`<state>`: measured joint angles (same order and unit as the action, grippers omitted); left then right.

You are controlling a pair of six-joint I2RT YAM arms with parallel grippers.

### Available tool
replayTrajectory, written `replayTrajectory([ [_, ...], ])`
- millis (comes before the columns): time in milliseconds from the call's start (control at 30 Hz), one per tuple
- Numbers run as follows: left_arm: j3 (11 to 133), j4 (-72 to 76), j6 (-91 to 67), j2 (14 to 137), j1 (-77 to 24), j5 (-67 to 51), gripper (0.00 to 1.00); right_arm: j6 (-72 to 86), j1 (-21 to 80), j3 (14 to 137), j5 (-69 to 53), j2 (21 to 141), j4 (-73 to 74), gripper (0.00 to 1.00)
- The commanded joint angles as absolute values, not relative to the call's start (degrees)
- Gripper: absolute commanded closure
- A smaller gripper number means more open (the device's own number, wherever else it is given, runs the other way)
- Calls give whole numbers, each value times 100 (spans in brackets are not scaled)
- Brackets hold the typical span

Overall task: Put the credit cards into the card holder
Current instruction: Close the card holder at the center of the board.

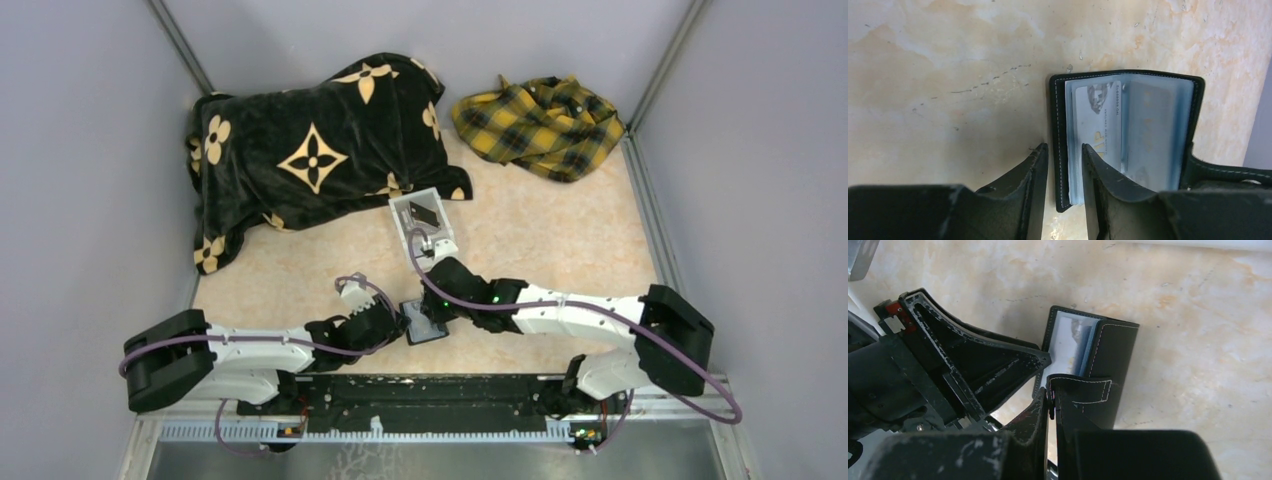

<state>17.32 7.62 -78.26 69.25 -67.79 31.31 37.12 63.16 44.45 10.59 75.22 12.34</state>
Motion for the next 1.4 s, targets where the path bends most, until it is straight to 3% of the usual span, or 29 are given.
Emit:
replayTrajectory([
  [0,1595,529,-7852,6868,-6809,3178,64,3947,6564,4743,1290,7876,945,100],
  [367,1475,575,-7915,7081,-6810,3037,73,4181,6861,4784,1164,8475,398,99],
  [433,1447,505,-7957,7041,-6812,3049,73,4185,6872,4752,1091,8484,312,95],
  [633,1503,182,-8074,6985,-6812,3154,74,4168,6919,4811,830,8531,323,70],
  [733,1586,-21,-8145,6995,-6804,3193,74,4142,6995,4895,788,8590,453,64],
  [1367,1808,-1465,-9132,6441,-6806,3595,77,3993,7505,5308,640,8327,795,57],
])
